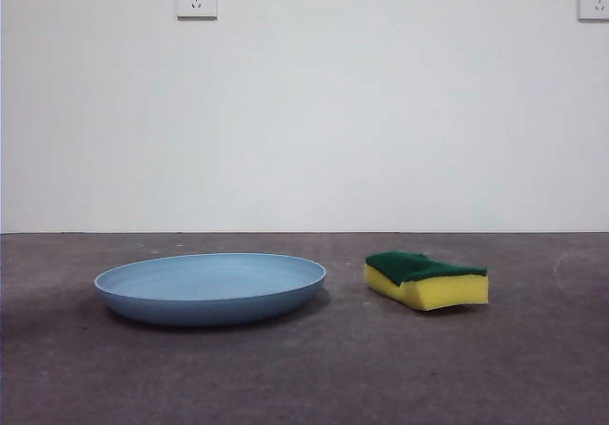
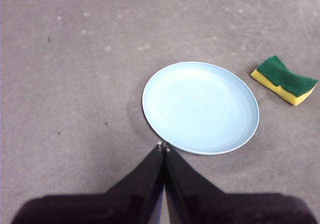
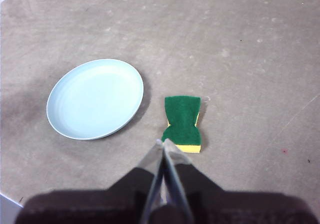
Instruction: Pick up the plate,pick up the cloth,clean the plate with the cloth
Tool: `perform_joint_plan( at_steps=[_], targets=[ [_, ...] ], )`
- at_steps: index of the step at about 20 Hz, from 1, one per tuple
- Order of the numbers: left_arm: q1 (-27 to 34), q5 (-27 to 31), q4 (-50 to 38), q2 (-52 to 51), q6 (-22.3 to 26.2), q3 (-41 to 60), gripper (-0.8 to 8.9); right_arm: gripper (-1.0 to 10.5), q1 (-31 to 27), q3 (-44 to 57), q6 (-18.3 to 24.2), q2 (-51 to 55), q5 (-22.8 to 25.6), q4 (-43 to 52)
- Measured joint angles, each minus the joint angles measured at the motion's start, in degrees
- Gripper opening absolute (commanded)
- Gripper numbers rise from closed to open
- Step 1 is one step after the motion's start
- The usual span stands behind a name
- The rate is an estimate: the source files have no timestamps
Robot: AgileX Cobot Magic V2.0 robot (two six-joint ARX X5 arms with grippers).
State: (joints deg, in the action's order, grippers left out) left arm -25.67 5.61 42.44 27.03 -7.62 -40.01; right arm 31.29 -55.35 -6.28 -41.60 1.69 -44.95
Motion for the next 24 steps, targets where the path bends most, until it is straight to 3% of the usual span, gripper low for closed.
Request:
perform_joint_plan(
  at_steps=[7, 11, 17, 24],
  targets=[
    [0.57, 0.07, -0.31, -0.37, 0.98, 0.02, -0.03, 0.0, 0.0, 0.0, -0.2, 0.0, 0.0, 0.0],
    [8.0, -2.38, -9.9, -5.05, 1.6, 2.34, -0.03, 0.0, 0.0, 0.0, -0.2, 0.0, 0.0, 0.0],
    [18.25, -5.81, -17.53, -15.13, 1.62, 17.68, -0.03, 0.0, 0.0, 0.0, -0.22, 0.0, -0.02, 0.0],
    [21.24, -5.84, -26.73, -24.28, 5.53, 33.2, -0.03, 0.0, 0.0, 0.0, -0.22, 0.0, 0.0, 0.0]
  ],
)
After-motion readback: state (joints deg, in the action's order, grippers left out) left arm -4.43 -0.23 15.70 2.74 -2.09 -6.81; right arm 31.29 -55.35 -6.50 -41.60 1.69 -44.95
